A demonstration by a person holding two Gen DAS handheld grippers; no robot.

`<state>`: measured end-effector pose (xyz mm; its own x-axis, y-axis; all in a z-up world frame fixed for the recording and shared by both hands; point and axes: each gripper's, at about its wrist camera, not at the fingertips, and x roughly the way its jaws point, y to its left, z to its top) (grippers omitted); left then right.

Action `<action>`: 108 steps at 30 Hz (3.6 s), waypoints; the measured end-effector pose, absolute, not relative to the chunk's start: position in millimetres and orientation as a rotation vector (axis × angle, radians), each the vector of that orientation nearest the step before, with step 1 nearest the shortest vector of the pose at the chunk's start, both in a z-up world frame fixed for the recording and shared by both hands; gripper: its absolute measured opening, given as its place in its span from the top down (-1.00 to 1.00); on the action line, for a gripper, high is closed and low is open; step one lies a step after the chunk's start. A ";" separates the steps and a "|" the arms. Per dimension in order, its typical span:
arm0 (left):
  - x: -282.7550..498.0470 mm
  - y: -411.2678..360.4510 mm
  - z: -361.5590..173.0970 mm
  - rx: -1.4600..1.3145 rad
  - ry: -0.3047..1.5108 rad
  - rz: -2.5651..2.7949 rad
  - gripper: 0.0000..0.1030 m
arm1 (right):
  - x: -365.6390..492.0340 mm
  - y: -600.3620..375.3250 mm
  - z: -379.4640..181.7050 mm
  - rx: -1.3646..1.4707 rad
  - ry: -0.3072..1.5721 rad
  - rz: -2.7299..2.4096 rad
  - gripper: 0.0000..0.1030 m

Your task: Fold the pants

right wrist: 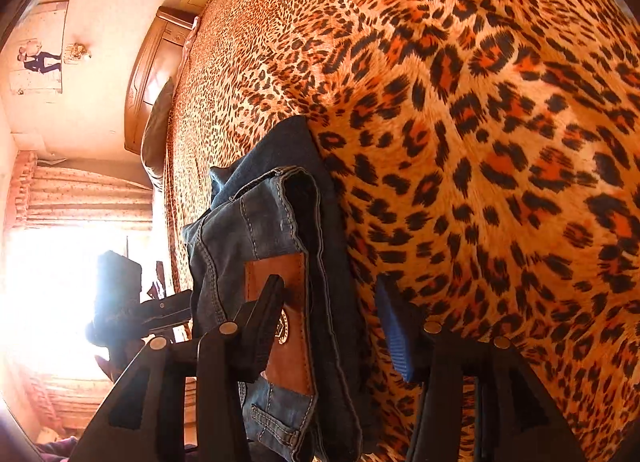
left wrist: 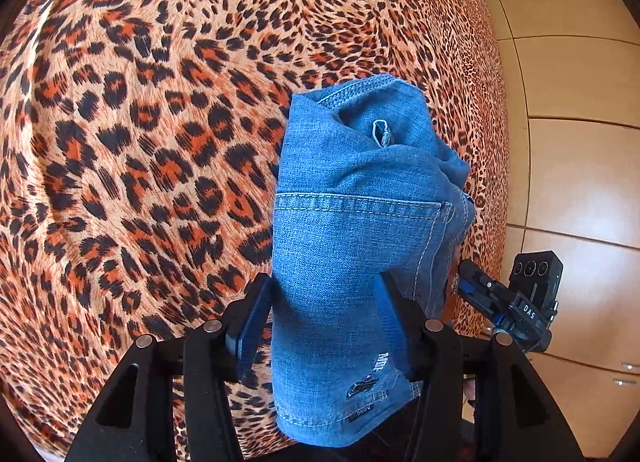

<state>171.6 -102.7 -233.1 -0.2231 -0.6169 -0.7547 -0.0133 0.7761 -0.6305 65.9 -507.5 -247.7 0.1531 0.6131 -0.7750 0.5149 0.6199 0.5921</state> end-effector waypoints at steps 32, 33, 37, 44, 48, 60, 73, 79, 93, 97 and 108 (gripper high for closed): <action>130.2 -206.4 -177.4 0.006 1.527 -0.593 0.39 | 78.2 -408.0 -180.9 0.306 1.533 0.278 0.43; 131.8 -193.3 -169.8 -0.003 1.519 -0.591 0.40 | 81.0 -407.2 -177.7 0.307 1.524 0.283 0.43; 147.2 -160.3 -140.4 -0.039 1.464 -0.567 0.39 | 102.4 -402.3 -161.1 0.316 1.479 0.308 0.43; 194.5 -131.4 -118.7 -0.021 1.380 -0.467 0.39 | 169.9 -357.9 -161.3 0.278 1.453 0.334 0.43; 220.7 -115.5 -120.9 -0.018 1.355 -0.386 0.36 | 204.9 -338.7 -173.3 0.324 1.450 0.323 0.42; 238.2 -103.6 -176.6 -0.004 1.427 -0.277 0.24 | 214.7 -350.2 -233.7 0.453 1.597 0.125 0.21; 180.1 -87.4 -112.6 0.048 1.275 -0.263 0.25 | 187.0 -345.7 -160.7 0.210 1.536 -0.004 -0.51; 143.6 -90.1 -85.1 0.099 1.206 -0.258 0.24 | 157.7 -327.6 -106.0 0.064 1.380 -0.048 -0.51; 33.5 -77.3 -89.9 0.149 1.087 -0.078 0.24 | 90.2 -340.4 -65.2 -0.007 1.271 -0.217 -0.95; 7.5 -80.7 -93.6 0.128 1.111 -0.073 0.37 | 62.3 -333.8 -71.8 0.017 1.279 -0.180 -0.95; -37.8 -106.3 -60.3 0.084 1.098 -0.024 0.40 | 15.0 -341.9 -80.4 -0.053 1.355 -0.149 -0.96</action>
<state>-37.8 -106.3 -60.3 0.4555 0.0219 -0.8900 0.0611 0.9966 0.0558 15.0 -341.9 -80.4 0.2065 -0.1371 -0.9688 0.0761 0.9894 -0.1238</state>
